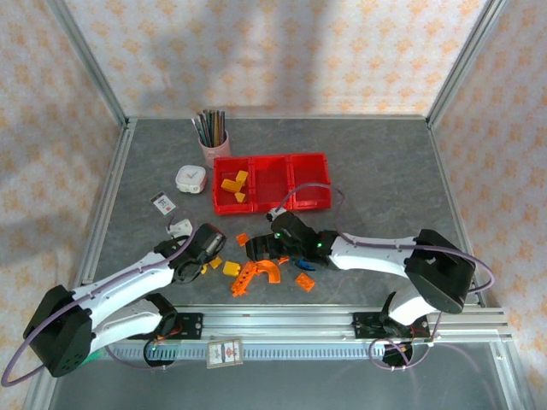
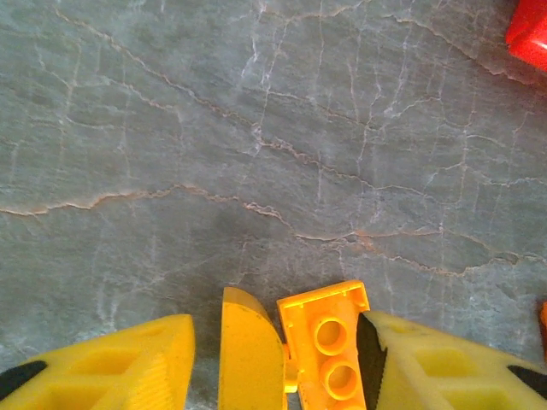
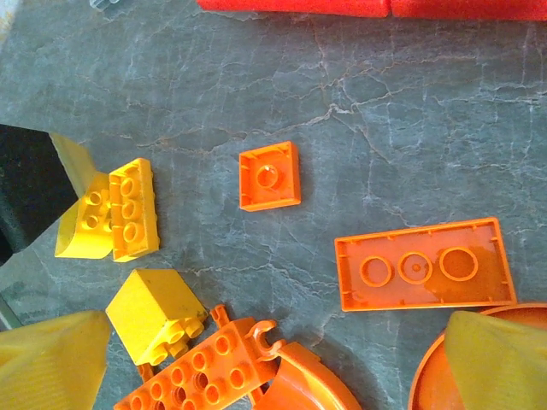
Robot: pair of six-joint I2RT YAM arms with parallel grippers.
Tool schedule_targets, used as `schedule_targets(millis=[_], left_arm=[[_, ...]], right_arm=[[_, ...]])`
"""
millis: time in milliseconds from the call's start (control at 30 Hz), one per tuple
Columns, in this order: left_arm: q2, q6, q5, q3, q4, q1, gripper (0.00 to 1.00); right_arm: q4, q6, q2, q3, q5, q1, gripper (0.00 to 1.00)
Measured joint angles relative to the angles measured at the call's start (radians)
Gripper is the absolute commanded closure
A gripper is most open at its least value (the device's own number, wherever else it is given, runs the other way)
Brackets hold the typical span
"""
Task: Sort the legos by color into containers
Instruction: Pick up the lego from the bottom-left of the table.
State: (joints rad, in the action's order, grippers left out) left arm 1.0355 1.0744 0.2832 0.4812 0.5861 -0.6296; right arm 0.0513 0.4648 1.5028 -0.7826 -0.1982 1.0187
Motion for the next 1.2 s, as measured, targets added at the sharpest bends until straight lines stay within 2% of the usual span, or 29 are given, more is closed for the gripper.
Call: schedule_targets(millis=[300,500,800,967,1067,1200], left_arm=[[0.041,0.006,-0.014,-0.058,-0.076,0.000,0.62],[0.044,0.021,-0.014,-0.080,-0.102,0.000,0.75],[0.006,0.025,-0.014,-0.090,-0.105,0.000,0.78],[-0.020,0.025,-0.014,-0.091,-0.105,0.000,0.74],[-0.020,0.023,-0.014,-0.091,-0.105,0.000,0.81],[-0.020,0.020,-0.015,-0.091,-0.105,0.000,0.80]], right_arm=[[0.002,0.000,0.024,-0.001,0.000,0.000,0.00],[0.002,0.000,0.035,-0.003,-0.001,0.000,0.00],[0.002,0.000,0.036,-0.008,0.000,0.000,0.00],[0.002,0.000,0.036,-0.014,0.000,0.000,0.00],[0.002,0.000,0.036,-0.016,0.000,0.000,0.00],[0.002,0.000,0.036,-0.016,0.000,0.000,0.00]])
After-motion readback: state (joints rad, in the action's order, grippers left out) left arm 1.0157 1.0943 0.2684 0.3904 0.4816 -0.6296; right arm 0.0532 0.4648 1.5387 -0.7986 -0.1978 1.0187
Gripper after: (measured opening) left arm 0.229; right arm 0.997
